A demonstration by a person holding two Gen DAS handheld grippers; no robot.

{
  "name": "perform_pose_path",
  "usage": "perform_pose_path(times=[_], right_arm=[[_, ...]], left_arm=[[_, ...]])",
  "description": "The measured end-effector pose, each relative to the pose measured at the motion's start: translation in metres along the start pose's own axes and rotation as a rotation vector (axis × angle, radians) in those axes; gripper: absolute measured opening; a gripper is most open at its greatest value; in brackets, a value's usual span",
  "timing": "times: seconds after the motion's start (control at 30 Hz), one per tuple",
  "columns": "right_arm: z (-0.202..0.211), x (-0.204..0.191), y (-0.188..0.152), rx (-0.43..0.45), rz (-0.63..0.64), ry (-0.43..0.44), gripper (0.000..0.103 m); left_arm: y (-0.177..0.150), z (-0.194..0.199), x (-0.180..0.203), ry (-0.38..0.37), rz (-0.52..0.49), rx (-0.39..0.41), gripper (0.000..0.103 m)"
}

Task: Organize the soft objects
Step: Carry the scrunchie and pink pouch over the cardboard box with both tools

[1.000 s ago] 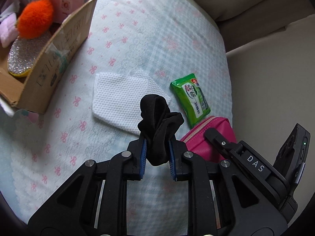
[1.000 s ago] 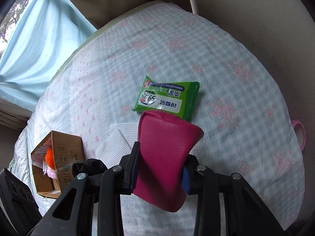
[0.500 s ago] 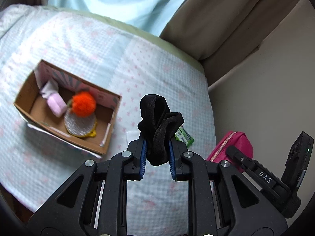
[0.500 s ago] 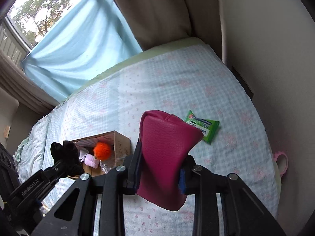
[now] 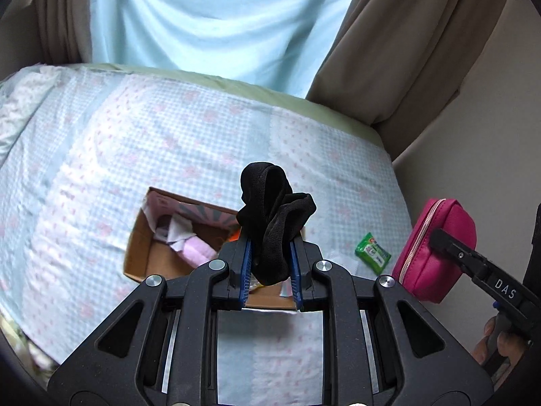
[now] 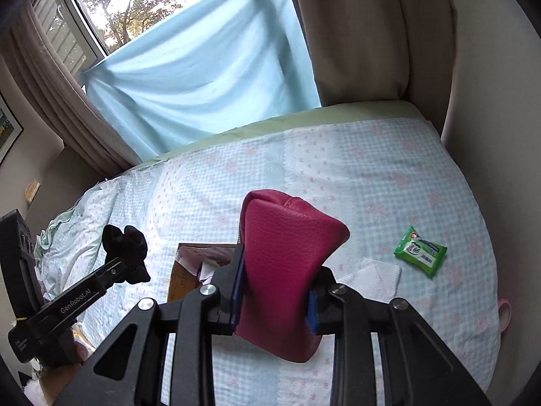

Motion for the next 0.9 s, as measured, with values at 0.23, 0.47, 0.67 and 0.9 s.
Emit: perform_pose_path(times=[0.23, 0.47, 0.67, 0.9], right_arm=[[-0.065, -0.059, -0.009, -0.089, -0.024, -0.030, 0.027], [-0.135, -0.090, -0.032, -0.207, -0.042, -0.067, 0.027], [-0.193, -0.099, -0.053, -0.310, -0.005, -0.056, 0.027], [-0.244, -0.093, -0.063, -0.399, 0.019, -0.054, 0.027]], left_arm=[[0.020, -0.034, -0.070, 0.025, -0.103, -0.140, 0.017], [0.010, -0.091, -0.117, 0.046, -0.215, -0.288, 0.017], [-0.006, -0.147, -0.145, 0.067, -0.226, -0.397, 0.017], [-0.028, -0.197, -0.162, 0.083, -0.254, -0.476, 0.017]])
Point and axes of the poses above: each gripper's, at about its wrist camera, not at the fingertips, and z roughly against the way its jaws point, x to its right, y to its top, the point moved 1 cm from there along -z, roughly the way its jaws point, and after that the axes turned 4 degrees about z, right-handed, at the moved point
